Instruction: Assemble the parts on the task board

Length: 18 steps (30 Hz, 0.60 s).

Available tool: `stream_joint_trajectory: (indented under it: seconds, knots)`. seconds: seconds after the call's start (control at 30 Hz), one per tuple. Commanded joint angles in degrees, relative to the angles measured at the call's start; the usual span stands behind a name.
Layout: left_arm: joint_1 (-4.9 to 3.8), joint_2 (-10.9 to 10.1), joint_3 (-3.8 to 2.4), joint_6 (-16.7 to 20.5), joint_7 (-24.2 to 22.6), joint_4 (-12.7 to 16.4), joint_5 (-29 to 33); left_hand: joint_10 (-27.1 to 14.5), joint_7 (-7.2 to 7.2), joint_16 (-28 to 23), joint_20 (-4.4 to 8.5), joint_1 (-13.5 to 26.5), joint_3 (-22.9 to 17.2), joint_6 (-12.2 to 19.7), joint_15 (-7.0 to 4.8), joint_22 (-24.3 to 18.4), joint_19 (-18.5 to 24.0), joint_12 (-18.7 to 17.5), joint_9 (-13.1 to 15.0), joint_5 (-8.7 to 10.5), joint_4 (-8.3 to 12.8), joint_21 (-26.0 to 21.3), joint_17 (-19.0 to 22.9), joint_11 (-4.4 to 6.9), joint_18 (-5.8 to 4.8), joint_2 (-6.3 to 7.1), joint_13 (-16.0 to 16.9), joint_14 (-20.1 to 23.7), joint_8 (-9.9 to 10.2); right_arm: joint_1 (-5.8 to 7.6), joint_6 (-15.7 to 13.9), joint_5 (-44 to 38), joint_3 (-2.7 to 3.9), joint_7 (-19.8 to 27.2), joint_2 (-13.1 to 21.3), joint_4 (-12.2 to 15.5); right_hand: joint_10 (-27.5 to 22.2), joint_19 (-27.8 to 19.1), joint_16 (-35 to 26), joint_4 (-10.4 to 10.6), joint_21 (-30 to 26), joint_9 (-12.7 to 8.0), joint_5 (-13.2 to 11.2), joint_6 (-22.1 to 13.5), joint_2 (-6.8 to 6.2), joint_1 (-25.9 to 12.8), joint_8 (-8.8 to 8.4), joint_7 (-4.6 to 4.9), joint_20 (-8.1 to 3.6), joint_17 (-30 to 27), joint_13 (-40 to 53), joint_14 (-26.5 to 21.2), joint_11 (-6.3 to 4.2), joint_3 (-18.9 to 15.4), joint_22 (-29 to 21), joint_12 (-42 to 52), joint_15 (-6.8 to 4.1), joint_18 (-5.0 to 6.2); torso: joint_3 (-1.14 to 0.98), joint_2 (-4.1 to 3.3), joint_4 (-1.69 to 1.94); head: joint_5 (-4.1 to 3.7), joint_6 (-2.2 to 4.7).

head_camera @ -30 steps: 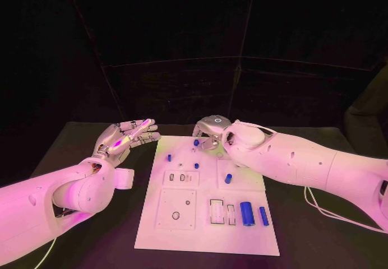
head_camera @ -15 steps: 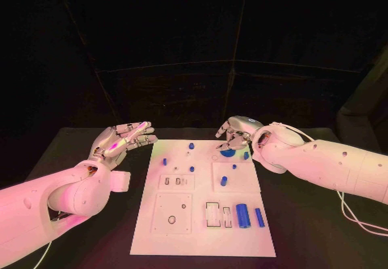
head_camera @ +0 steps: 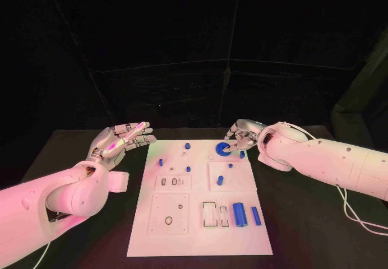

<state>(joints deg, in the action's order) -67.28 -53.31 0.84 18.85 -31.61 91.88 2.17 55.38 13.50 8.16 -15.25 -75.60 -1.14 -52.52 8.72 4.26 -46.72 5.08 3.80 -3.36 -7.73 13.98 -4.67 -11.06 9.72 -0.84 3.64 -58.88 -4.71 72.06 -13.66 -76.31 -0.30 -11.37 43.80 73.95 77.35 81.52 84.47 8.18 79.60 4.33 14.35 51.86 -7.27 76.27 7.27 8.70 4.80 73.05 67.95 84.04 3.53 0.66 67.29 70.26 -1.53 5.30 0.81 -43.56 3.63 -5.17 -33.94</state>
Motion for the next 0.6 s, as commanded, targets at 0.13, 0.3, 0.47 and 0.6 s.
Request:
stream_joint_trajectory:
  seconds: [0.13, 0.3, 0.47, 0.6]
  knots:
    - [-0.07, 0.16, -0.05, -1.09, -0.18, -0.18, -0.33, 0.17, 0.08, -0.21, -0.1, 0.23, 0.14, 0.1, 0.06, -0.1, -0.37, -0.28, 0.0, 0.28, 0.33, -0.33, 0.09, 0.06, 0.9, -0.21, 0.03, -0.17, 0.17, 0.09, 2.17, -0.19, 0.01, -1.97, -1.14, -1.45, 0.76, 0.3, 0.37, 0.18, 0.4, 0.01, 2.19, -0.41, 0.42, 1.47, 0.57, -0.03, 0.02, 0.58, 1.55, 3.04, -0.03, 0.37, 0.31, 1.21, 0.48, -1.02, 0.13, 0.03, 0.13, 0.23, -0.23]
    - [-0.07, 0.18, -0.05, -1.15, -0.15, -0.26, -0.33, 0.19, 0.06, -0.24, -0.09, 0.24, 0.15, 0.09, 0.06, -0.1, -0.4, -0.28, 0.0, 0.28, 0.36, -0.33, 0.1, 0.07, 0.9, -0.21, 0.03, -0.17, 0.18, 0.06, 4.16, -0.29, 0.0, -1.66, -1.87, -2.06, 0.9, 0.37, 0.51, 0.07, 0.52, 0.06, 2.47, -0.22, 0.53, 1.67, 0.79, -0.08, 0.02, 1.03, 1.94, 3.11, -0.06, 0.45, 0.55, 1.54, 0.47, -1.06, 0.15, 0.02, 0.04, 0.43, -0.25]
    - [-0.07, 0.19, -0.05, -1.19, -0.13, -0.3, -0.33, 0.18, 0.07, -0.25, -0.09, 0.24, 0.16, 0.1, 0.06, -0.11, -0.41, -0.29, 0.0, 0.28, 0.37, -0.33, 0.1, 0.07, 0.9, -0.21, 0.02, -0.16, 0.19, 0.02, 5.5, -0.47, 0.0, -1.73, -2.28, -2.4, 0.92, 0.41, 0.62, -0.03, 0.59, 0.07, 2.51, -0.16, 0.5, 1.79, 0.87, -0.1, 0.02, 1.36, 2.08, 3.16, -0.08, 0.47, 0.7, 1.64, 0.46, -1.09, 0.15, 0.01, 0.1, 0.25, -0.44]
    - [-0.06, 0.19, -0.05, -1.21, -0.12, -0.36, -0.33, 0.18, 0.07, -0.25, -0.09, 0.24, 0.16, 0.1, 0.06, -0.11, -0.41, -0.29, 0.0, 0.28, 0.37, -0.33, 0.1, 0.07, 0.9, -0.21, 0.02, -0.16, 0.19, -0.03, 6.49, -0.88, -0.01, -1.79, -2.5, -2.76, 0.94, 0.47, 0.66, -0.15, 0.69, 0.08, 2.42, -0.1, 0.45, 1.93, 0.95, -0.12, 0.02, 1.49, 2.23, 3.18, -0.1, 0.48, 0.9, 1.74, 0.45, -1.12, 0.14, 0.05, 0.11, 0.49, -0.71]
